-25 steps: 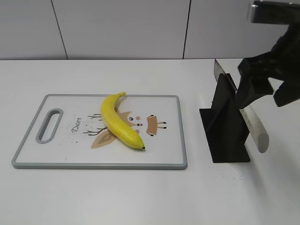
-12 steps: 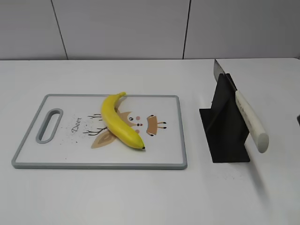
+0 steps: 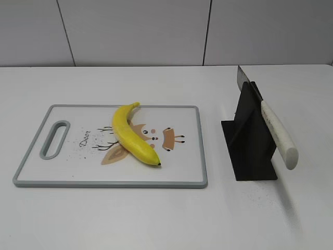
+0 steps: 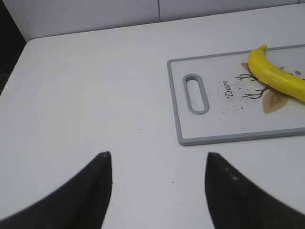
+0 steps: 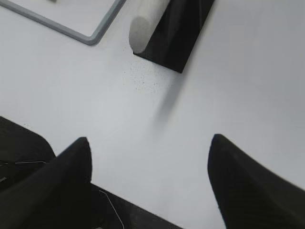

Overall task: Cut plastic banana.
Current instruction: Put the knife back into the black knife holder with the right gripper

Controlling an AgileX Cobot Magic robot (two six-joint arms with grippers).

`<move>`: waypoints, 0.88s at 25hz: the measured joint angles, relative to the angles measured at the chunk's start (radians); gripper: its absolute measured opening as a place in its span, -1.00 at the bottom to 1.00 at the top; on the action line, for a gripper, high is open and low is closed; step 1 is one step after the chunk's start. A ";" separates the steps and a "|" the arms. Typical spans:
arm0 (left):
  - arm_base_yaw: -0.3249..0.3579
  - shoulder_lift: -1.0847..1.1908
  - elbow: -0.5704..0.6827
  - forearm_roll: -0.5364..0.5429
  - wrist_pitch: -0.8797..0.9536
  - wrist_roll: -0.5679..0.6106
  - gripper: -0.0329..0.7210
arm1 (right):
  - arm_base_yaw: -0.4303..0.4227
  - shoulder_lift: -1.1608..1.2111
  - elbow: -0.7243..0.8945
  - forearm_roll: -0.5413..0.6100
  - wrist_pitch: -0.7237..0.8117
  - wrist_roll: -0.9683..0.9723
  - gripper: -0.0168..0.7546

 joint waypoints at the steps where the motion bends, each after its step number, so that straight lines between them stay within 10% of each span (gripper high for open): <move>1: 0.000 0.000 0.000 -0.001 0.000 0.000 0.67 | 0.000 -0.037 0.024 0.000 -0.001 -0.001 0.58; 22: 0.000 0.000 0.000 -0.007 -0.003 0.000 0.62 | 0.000 -0.495 0.071 0.040 0.037 -0.005 0.58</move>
